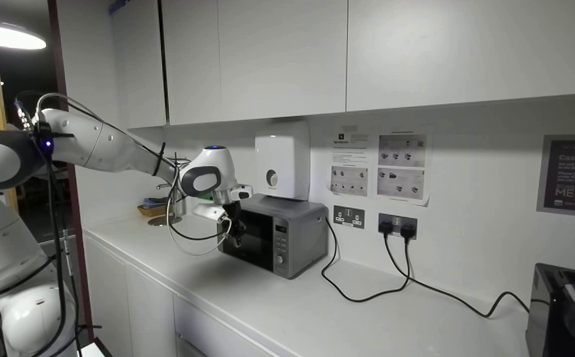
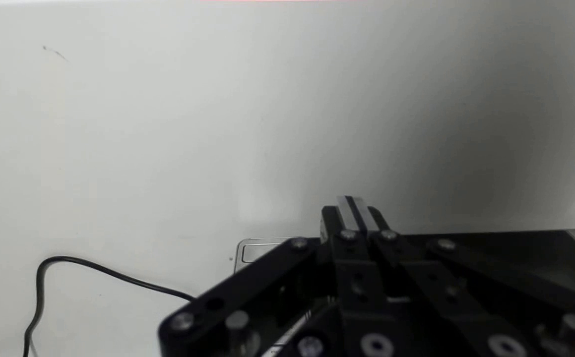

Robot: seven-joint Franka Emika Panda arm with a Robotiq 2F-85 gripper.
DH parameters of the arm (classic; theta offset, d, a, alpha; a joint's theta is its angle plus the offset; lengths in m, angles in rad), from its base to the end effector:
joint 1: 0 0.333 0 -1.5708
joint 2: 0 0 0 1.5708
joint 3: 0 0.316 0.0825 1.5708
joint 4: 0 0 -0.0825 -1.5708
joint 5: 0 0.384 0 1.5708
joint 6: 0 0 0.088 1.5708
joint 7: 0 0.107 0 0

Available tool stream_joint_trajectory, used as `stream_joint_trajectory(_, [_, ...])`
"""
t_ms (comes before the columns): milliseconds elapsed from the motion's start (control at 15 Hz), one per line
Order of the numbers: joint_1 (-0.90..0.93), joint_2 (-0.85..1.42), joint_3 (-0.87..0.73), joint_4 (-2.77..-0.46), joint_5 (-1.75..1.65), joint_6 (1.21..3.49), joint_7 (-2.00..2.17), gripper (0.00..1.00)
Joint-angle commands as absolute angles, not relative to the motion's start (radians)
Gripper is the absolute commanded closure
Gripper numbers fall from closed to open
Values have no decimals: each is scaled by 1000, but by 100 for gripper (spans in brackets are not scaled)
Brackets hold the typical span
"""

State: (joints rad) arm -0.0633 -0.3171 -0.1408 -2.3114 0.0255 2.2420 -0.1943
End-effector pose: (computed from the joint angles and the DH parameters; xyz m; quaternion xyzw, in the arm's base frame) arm 0.4654 -0.0993 0.4927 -0.9919 0.0107 -0.1259 0.0083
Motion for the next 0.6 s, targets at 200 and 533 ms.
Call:
stream_joint_trajectory(200, [-46, -256, -150, -2295, 66, 2365, -275, 100])
stream_joint_trajectory(533, [-29, -205, -149, -2278, 120, 2433, -305, 100])
